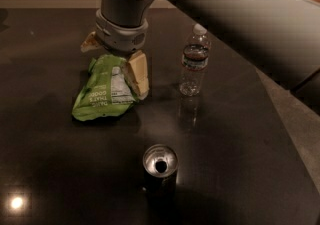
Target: Move green rice chip bag near redbull can
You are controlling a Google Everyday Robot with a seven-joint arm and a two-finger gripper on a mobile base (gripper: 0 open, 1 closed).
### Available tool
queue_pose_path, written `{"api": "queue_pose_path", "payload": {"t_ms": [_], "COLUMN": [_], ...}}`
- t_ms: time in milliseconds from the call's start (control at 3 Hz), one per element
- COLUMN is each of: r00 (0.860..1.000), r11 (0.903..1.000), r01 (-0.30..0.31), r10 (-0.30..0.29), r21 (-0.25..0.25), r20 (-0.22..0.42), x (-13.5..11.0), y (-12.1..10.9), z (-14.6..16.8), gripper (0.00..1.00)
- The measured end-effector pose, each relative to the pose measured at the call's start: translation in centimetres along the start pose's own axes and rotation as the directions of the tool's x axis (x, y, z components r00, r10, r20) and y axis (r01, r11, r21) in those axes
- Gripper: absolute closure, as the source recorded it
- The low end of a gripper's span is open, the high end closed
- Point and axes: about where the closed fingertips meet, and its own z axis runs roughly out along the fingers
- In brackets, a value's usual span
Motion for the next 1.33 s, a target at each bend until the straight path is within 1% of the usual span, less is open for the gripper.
{"api": "queue_pose_path", "payload": {"t_ms": [333,667,1000,1333], "r00": [0.985,0.957,0.926,0.902], "r11": [0.9858,0.9562,0.9234,0.898], "r01": [0.167,0.29,0.376,0.424], "r10": [-0.167,-0.289,-0.377,-0.431], "r21": [-0.009,-0.04,-0.079,-0.117], "r20": [0.036,0.027,-0.002,-0.037], "x": [-0.8,-0.7,0.1,1.4], "y": [-1.3,-2.1,-2.9,-3.3], "z": [1.6,3.3,4.2,4.8], "gripper": [0.0,0.0,0.0,0.0]}}
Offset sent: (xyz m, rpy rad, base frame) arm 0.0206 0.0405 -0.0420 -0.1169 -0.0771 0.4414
